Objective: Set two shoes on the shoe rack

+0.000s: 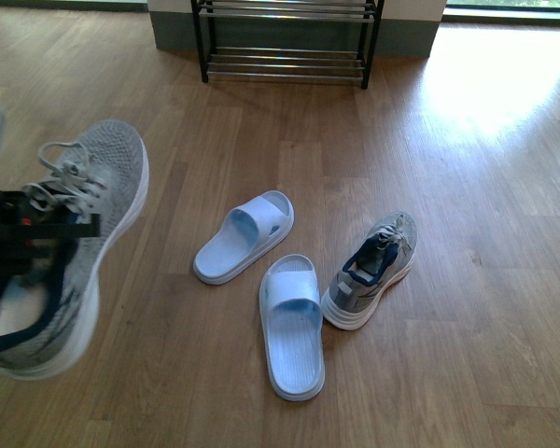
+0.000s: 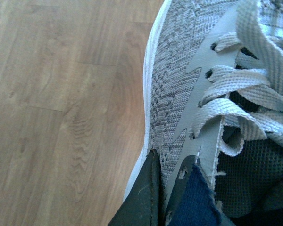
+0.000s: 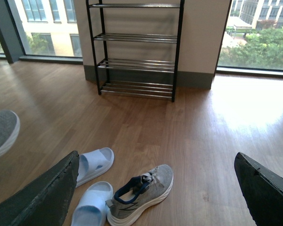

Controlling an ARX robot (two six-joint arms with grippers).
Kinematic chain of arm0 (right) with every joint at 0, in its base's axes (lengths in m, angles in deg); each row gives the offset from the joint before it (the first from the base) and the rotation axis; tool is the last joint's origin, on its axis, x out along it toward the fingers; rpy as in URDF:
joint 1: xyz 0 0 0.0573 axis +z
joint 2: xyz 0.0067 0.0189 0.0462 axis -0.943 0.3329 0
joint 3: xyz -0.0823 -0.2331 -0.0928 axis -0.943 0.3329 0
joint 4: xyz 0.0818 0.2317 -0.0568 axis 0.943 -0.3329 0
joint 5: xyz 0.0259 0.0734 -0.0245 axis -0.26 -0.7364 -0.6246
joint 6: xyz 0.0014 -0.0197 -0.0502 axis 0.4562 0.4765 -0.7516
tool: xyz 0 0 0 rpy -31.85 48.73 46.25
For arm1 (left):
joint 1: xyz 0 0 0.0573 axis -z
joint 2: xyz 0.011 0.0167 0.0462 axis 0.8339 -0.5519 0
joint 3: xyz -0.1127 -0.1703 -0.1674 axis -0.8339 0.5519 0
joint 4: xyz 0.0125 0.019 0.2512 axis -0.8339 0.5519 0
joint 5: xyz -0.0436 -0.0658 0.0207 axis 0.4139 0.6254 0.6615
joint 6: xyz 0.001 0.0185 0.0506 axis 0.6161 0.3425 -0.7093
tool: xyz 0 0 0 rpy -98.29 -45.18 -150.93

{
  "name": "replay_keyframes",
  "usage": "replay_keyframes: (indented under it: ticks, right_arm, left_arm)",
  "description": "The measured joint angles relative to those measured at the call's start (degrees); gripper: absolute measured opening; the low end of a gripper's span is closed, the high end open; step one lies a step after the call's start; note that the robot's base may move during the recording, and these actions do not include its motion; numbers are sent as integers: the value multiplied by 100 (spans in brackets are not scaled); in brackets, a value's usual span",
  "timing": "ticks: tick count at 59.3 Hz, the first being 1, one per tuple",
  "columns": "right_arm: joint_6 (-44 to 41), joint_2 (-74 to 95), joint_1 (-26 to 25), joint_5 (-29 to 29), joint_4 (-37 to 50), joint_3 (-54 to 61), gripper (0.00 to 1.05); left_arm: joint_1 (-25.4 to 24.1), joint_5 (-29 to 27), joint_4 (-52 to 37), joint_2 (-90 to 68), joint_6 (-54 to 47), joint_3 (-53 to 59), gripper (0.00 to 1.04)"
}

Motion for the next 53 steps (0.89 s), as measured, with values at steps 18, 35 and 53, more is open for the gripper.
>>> replay_keyframes:
  ticks: [18, 35, 53]
  right_arm:
    - [0, 0, 0, 0, 0, 0, 95]
    - [0, 0, 0, 0, 0, 0, 95]
    - [0, 0, 0, 0, 0, 0, 95]
  left_arm:
    - [-304, -236, 369, 2730, -402, 1276, 2]
    - [-1150, 122, 3182, 7541, -800, 2468, 2]
    - [-2017, 455, 1692, 9169, -1615, 3265, 2]
